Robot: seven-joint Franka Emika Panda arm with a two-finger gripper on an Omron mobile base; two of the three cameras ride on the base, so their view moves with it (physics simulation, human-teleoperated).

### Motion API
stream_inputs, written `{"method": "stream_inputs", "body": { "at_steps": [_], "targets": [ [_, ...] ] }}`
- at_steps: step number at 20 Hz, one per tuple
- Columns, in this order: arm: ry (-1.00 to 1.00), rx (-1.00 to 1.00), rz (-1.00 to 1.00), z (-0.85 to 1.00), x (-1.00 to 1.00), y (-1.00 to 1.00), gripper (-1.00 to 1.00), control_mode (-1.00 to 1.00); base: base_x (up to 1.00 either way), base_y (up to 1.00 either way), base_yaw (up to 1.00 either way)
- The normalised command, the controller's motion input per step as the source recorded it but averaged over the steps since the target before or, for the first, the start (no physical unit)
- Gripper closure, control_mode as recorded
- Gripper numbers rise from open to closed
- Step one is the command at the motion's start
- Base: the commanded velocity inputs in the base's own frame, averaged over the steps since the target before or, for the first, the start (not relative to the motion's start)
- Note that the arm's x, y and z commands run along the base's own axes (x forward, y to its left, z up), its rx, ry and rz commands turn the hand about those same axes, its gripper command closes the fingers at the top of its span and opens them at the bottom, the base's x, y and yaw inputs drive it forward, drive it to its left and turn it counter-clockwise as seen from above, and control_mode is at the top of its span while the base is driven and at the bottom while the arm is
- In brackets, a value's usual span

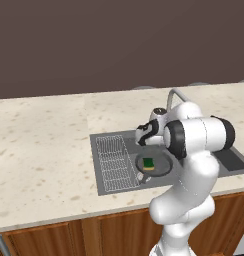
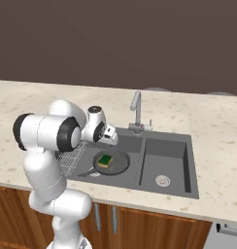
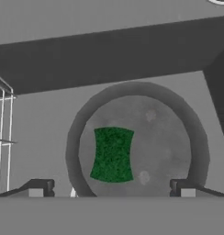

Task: Pick the pan and sponge and place them into the sink. Then turn on the water.

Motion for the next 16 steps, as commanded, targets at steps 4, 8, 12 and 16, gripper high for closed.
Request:
{"method": "stream_inputs", "body": {
  "at_steps": [4,8,12,16],
  "targets": [
    [-0.13,0.0,0.03,0.26,-0.29,0.03,-1.0,-1.0,0.0,0.0,0.0],
    [-0.1,0.01,0.02,0.4,-0.23,0.01,-1.0,-1.0,0.0,0.0,0.0],
    [-0.08,0.01,0.01,0.43,-0.19,0.01,-1.0,-1.0,0.0,0.0,0.0],
    [-0.08,0.02,0.0,0.44,-0.2,0.0,-1.0,-1.0,0.0,0.0,0.0]
  ]
}}
